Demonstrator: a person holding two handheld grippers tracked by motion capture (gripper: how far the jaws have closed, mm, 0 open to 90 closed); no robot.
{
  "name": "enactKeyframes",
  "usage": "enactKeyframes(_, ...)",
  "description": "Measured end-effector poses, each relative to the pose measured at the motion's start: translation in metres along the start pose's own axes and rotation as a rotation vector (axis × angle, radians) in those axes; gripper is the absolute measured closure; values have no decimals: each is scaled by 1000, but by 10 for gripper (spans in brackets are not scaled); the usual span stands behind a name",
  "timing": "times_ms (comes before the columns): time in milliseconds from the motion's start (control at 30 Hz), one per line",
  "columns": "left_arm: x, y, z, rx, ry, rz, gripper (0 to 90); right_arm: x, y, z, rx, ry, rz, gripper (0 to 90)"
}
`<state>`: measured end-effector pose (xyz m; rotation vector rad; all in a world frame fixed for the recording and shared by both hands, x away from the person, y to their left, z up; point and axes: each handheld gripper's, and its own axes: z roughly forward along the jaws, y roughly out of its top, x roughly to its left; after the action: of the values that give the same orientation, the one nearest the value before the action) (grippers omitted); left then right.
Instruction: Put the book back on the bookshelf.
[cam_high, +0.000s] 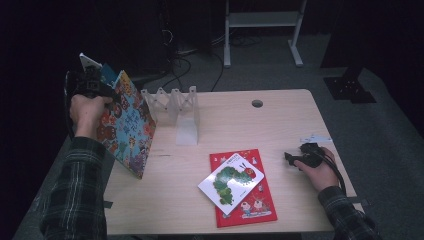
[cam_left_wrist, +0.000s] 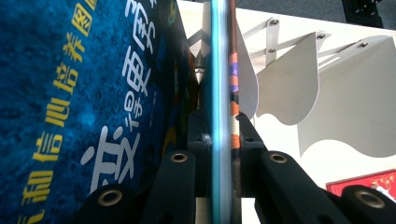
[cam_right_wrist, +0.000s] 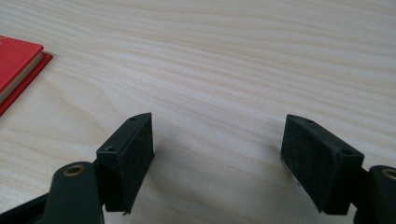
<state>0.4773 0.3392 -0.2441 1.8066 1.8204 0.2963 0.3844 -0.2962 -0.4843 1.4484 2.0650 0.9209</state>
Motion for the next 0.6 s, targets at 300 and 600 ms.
enactKeyframes(300,3,-4,-7,-54,-28,13,730,0,0,-1,5,0,-2,239)
enactKeyframes(600,2,-10,-13,-105,-23,21,650,-1,0,-1,7,0,-2,238)
